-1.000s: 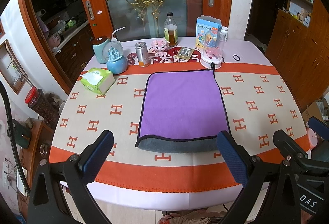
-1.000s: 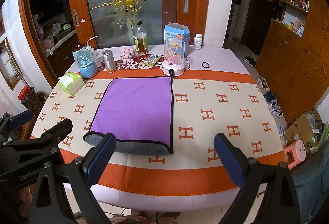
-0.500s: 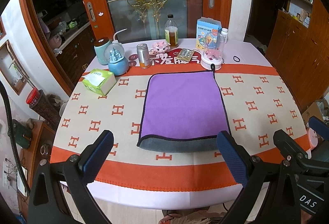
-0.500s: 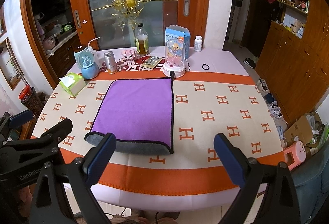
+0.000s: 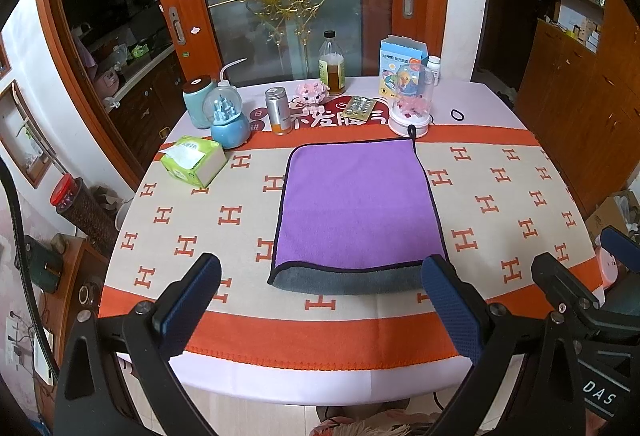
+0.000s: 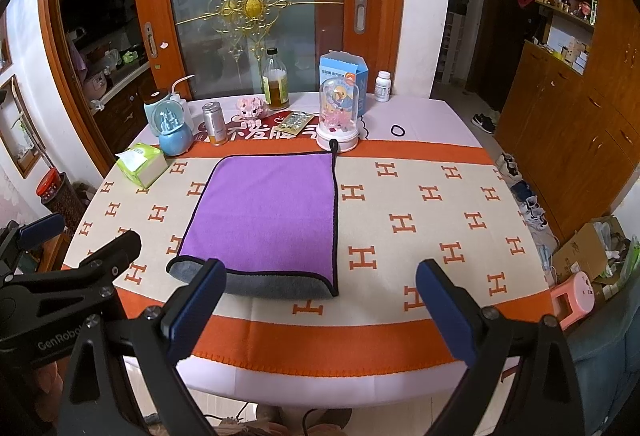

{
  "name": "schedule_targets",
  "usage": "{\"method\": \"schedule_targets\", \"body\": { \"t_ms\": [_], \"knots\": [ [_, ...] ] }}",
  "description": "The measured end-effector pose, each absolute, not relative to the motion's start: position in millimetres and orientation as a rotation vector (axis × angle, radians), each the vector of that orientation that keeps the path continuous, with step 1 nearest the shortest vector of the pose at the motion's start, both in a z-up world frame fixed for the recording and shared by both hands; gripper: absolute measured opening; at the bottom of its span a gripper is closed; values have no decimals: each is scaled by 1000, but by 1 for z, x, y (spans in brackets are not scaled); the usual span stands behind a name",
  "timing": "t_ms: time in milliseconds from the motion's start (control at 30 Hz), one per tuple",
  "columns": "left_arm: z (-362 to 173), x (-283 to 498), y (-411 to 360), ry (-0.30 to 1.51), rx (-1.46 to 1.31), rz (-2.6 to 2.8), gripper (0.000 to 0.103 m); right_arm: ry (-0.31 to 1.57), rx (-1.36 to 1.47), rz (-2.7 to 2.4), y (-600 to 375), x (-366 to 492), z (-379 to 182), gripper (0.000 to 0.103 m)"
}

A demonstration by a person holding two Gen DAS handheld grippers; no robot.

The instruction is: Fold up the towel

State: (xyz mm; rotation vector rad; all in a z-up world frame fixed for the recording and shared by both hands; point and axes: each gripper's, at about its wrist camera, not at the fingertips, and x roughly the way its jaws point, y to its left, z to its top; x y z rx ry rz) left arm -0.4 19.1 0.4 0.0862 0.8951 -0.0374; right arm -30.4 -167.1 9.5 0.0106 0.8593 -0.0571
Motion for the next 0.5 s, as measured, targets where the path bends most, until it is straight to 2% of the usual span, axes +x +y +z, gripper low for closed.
{"method": "schedule_targets", "body": {
  "t_ms": [500],
  "knots": [
    [7,-6,21,892,88,-40,100,851,10,-63,-168,-35,11,96]
  ]
}}
